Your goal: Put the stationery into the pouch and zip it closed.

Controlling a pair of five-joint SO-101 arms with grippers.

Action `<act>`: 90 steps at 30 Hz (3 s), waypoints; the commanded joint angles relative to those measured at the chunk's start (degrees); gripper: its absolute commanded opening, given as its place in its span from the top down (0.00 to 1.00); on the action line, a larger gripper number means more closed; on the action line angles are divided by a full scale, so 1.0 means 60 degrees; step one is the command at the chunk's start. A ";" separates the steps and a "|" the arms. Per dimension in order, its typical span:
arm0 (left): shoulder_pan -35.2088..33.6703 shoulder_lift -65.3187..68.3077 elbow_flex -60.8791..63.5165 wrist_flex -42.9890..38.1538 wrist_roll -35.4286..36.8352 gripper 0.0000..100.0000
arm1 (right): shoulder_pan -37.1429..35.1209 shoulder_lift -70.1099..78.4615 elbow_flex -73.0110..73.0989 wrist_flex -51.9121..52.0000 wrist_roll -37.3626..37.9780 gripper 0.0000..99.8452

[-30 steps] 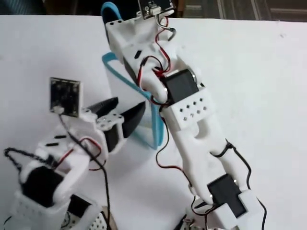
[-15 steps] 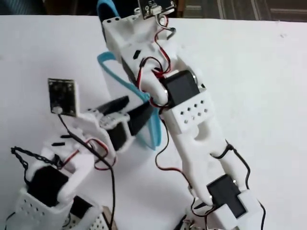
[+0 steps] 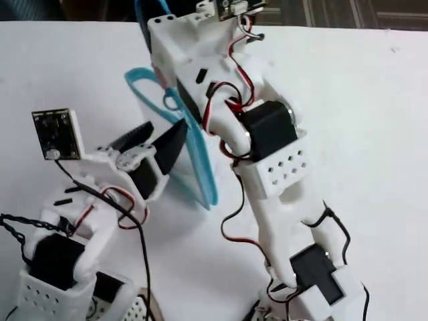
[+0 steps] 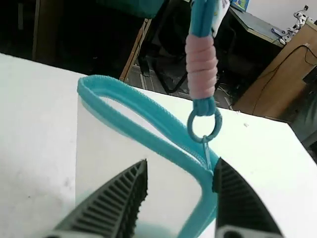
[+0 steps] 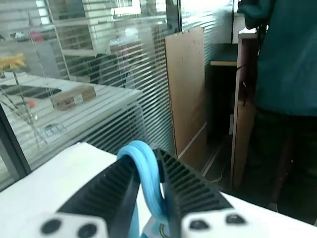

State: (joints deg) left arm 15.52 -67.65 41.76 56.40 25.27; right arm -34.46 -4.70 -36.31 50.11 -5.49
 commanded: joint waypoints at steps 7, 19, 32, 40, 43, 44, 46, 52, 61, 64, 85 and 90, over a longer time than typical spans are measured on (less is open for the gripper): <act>-0.0168 0.0037 -0.0044 0.1114 -0.1744 0.78 | -0.0227 -0.0110 -0.1392 0.0051 -0.0044 0.98; -0.1209 0.0022 -0.0088 0.1216 -0.4425 0.78 | -0.0447 -0.0125 -0.2125 0.0051 -0.0044 0.98; -0.1678 0.0022 -0.0718 0.1304 -0.5641 0.78 | -0.0828 -0.0872 -0.2125 0.0037 -0.0044 0.98; -0.1678 0.0051 -0.1553 0.1495 -0.5641 0.78 | -0.0799 -0.1062 -0.2125 0.0037 0.0337 0.98; -0.1678 0.0037 -0.1553 0.2095 -0.5641 0.78 | -0.0784 -0.1092 -0.2051 0.0051 0.0557 0.98; -0.1678 0.0037 -0.1553 0.2300 -0.5656 0.78 | -0.0755 -0.1092 -0.2051 0.0051 0.0689 0.98; -0.1692 0.0037 -0.1553 0.2667 -0.5656 0.78 | -0.0549 -0.1092 -0.2110 0.0051 0.0777 0.98; -0.1985 0.0022 -0.1641 0.3121 -0.5656 0.78 | 0.0037 -0.1165 -0.2154 -0.0022 0.0762 0.98; -0.2630 0.0022 -0.2549 0.2755 -0.6139 0.78 | 0.0696 -0.1531 -0.2447 -0.0022 0.0747 0.98; -0.2601 0.0066 -0.3077 0.2623 -0.6125 0.78 | 0.0711 -0.1634 -0.2447 -0.0022 0.0513 0.98; -0.2615 0.0022 -0.3736 0.2989 -0.6051 0.77 | 0.0491 -0.1355 -0.1348 -0.0168 0.0469 0.98; -0.2601 0.0022 -0.4938 0.4513 -0.6051 0.77 | 0.0505 -0.1062 -0.0733 -0.0212 0.0498 0.98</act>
State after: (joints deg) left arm -0.22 -67.65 16.70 80.04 -11.21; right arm -31.47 -11.38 -41.05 50.29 -2.33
